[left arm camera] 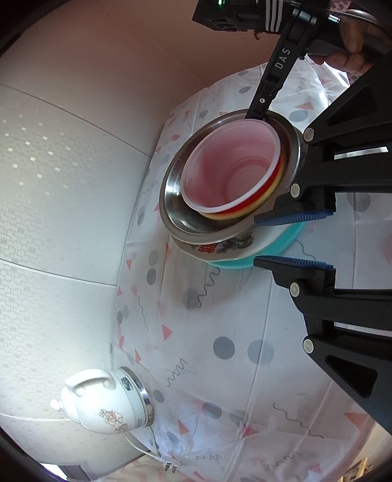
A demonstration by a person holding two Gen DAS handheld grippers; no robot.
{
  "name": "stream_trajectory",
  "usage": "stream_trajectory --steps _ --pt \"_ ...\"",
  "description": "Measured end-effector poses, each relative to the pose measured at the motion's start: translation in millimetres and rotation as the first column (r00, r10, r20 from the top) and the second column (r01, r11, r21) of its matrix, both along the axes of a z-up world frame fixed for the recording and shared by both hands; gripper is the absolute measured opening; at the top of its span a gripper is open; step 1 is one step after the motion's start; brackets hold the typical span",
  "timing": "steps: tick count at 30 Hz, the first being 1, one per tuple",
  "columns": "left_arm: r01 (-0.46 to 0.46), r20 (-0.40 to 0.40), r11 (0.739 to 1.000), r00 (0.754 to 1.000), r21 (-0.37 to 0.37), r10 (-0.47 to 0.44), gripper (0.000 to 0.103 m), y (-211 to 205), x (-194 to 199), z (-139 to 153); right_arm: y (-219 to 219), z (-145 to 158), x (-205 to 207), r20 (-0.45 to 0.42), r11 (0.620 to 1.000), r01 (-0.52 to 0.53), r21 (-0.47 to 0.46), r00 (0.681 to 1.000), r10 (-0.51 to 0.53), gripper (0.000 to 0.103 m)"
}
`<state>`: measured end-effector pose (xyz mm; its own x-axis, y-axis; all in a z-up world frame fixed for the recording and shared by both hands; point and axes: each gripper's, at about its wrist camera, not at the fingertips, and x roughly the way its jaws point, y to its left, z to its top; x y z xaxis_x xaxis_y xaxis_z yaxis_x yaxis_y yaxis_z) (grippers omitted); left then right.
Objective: Organize plates and bowls
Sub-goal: 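Lower the steel basin onto the white plate with both grippers, then open both grippers and pull them back from the basin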
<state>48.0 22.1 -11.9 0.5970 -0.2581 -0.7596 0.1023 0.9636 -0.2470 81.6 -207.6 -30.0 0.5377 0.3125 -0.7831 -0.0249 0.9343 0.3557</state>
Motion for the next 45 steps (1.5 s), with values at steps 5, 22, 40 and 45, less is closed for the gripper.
stream_trajectory --steps 5,22,40,45 --pt "-0.020 -0.004 1.000 1.000 -0.002 0.020 0.021 6.5 -7.1 -1.3 0.0 3.6 -5.2 0.016 1.000 0.002 -0.020 1.000 -0.002 0.024" --pt "-0.031 0.065 0.999 0.997 0.042 0.028 0.021 -0.3 -31.3 13.4 14.8 21.9 -33.1 0.131 0.988 0.045 -0.151 0.991 -0.025 0.024" --pt "-0.056 0.128 0.991 0.991 0.125 0.040 0.029 -18.4 -48.6 20.3 32.2 27.4 -58.0 0.214 0.965 0.109 -0.240 0.975 -0.057 0.029" --pt "-0.054 0.149 0.989 0.988 0.141 0.032 0.038 -23.5 -53.1 22.1 34.7 25.8 -64.5 0.225 0.956 0.142 -0.258 0.971 -0.083 0.031"
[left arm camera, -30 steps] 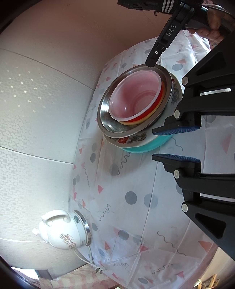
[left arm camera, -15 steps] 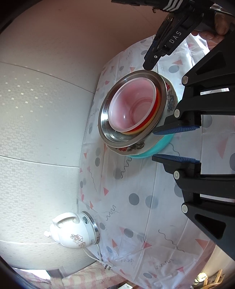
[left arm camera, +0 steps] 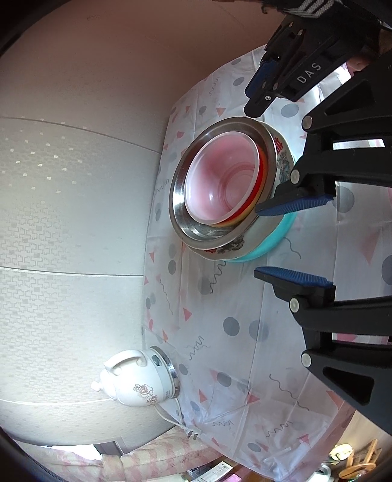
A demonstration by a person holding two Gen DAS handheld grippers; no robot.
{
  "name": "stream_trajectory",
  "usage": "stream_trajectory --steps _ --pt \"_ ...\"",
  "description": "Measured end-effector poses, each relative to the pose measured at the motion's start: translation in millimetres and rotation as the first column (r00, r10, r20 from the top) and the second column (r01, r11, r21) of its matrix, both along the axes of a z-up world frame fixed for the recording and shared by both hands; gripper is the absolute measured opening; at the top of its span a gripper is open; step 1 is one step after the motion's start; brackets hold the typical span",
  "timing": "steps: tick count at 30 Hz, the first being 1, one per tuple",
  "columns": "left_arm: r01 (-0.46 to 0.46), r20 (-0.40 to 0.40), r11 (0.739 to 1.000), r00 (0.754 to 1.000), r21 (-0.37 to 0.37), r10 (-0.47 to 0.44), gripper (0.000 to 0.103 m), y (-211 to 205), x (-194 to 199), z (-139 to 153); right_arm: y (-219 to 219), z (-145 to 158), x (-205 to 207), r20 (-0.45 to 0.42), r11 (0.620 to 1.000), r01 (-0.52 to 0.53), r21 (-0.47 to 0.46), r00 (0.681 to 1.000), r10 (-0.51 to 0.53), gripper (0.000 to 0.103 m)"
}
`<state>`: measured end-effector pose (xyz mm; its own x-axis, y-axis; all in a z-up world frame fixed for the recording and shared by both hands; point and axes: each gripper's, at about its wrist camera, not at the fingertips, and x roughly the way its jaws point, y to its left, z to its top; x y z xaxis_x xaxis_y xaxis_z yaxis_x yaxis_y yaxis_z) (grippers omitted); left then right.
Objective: Organize plates and bowls
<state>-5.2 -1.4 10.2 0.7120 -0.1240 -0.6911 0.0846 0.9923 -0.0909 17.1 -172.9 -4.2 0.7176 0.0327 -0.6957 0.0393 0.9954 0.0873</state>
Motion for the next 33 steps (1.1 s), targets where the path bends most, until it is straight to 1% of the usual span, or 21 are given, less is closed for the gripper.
stream_trajectory --steps 2,3,7,10,20,33 --pt "0.006 0.009 1.000 1.000 0.012 -0.006 0.044 -2.7 -2.0 0.2 0.7 0.3 -1.5 0.004 1.000 0.014 -0.009 1.000 -0.014 0.031" --pt "0.006 0.013 1.000 1.000 0.016 -0.006 0.045 -3.5 -2.6 0.2 1.4 0.5 -2.1 0.006 1.000 0.018 -0.014 1.000 -0.018 0.031" --pt "-0.003 0.025 1.000 1.000 0.017 0.002 0.046 -3.2 -3.5 1.0 3.2 2.2 -3.1 0.018 0.999 0.024 -0.033 1.000 -0.023 0.031" --pt "-0.006 0.027 1.000 1.000 0.022 0.006 0.051 -3.9 -3.8 1.4 3.4 1.9 -2.5 0.017 0.999 0.021 -0.032 1.000 -0.020 0.031" --pt "-0.005 0.043 0.999 0.999 0.032 0.004 0.056 -4.9 -6.0 2.8 5.5 2.1 -2.7 0.020 0.999 0.012 -0.034 1.000 -0.011 0.031" --pt "-0.005 0.072 0.999 0.997 0.041 0.002 0.058 -4.4 -8.6 8.1 8.2 2.9 -2.0 0.024 0.999 0.004 -0.038 1.000 -0.003 0.032"
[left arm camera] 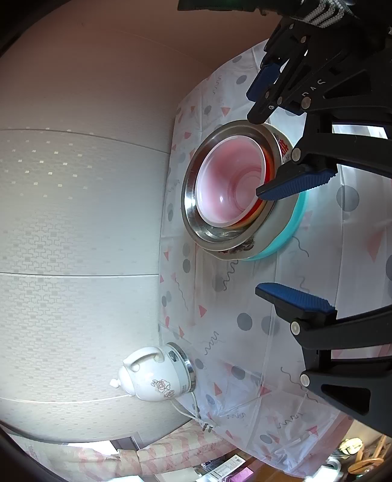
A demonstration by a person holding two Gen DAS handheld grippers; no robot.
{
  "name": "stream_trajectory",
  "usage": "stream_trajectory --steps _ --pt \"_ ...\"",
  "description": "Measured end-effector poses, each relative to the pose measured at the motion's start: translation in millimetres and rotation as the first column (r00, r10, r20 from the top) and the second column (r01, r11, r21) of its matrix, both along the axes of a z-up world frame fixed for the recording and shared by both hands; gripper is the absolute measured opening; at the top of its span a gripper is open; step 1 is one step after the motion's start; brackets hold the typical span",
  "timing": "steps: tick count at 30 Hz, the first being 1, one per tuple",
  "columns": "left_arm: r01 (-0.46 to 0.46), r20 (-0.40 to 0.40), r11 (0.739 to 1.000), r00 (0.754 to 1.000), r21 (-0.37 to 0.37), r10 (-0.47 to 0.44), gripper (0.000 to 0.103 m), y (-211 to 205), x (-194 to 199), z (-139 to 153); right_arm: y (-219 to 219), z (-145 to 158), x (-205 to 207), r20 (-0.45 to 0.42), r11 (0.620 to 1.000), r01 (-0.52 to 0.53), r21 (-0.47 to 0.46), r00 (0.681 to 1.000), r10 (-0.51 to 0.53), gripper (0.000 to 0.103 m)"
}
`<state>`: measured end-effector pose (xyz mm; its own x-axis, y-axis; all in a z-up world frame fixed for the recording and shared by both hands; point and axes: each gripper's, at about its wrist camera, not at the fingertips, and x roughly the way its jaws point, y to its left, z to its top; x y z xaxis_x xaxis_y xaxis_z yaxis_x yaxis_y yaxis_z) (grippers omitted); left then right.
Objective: Organize plates and bowls
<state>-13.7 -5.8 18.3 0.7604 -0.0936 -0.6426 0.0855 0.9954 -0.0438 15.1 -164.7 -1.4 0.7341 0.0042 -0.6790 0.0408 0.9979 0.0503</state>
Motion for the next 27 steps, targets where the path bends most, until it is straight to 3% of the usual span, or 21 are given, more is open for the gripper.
stream_trajectory --steps 27 --pt "0.005 -0.003 1.000 1.000 -0.013 -0.005 0.060 -1.3 2.3 -1.9 1.0 -4.5 2.8 -0.010 1.000 -0.009 0.004 1.000 0.009 0.032"
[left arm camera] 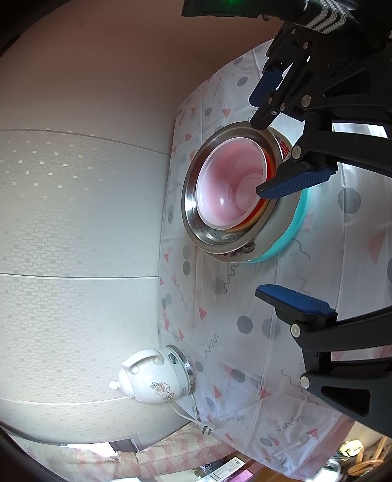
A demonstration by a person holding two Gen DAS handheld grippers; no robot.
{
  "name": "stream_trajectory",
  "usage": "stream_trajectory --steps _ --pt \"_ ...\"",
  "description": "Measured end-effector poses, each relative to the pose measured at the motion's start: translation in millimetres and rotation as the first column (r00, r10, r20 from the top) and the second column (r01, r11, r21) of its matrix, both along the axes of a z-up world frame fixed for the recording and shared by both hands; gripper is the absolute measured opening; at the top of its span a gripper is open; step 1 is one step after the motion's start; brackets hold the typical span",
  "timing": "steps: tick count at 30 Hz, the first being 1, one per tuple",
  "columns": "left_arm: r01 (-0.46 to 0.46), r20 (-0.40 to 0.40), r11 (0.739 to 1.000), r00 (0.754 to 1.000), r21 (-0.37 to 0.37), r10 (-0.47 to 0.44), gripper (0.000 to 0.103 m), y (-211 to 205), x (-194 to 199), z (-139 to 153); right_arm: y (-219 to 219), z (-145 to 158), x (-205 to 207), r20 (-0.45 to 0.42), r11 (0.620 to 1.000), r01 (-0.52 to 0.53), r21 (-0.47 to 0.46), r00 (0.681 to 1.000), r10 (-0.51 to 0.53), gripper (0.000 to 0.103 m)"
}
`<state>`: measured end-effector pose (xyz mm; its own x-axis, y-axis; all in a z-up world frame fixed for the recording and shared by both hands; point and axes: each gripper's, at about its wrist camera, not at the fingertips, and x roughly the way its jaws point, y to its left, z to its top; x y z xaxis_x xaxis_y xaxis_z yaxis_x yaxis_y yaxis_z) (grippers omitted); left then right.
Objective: Organize plates and bowls
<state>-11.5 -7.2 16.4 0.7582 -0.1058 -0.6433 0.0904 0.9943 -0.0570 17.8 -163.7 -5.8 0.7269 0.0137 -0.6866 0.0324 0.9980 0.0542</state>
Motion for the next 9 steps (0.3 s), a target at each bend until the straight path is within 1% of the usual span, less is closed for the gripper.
stream_trajectory --steps 6,9 --pt "0.011 0.030 1.000 0.999 -0.025 -0.010 0.060 1.7 -1.7 1.1 -0.4 -0.1 0.0 0.003 1.000 -0.001 0.007 1.000 0.001 0.032" --pt "0.010 0.034 1.000 0.999 -0.020 -0.009 0.060 2.7 -0.1 1.3 -10.1 5.5 0.7 0.028 0.999 0.006 0.041 1.000 -0.008 0.032"
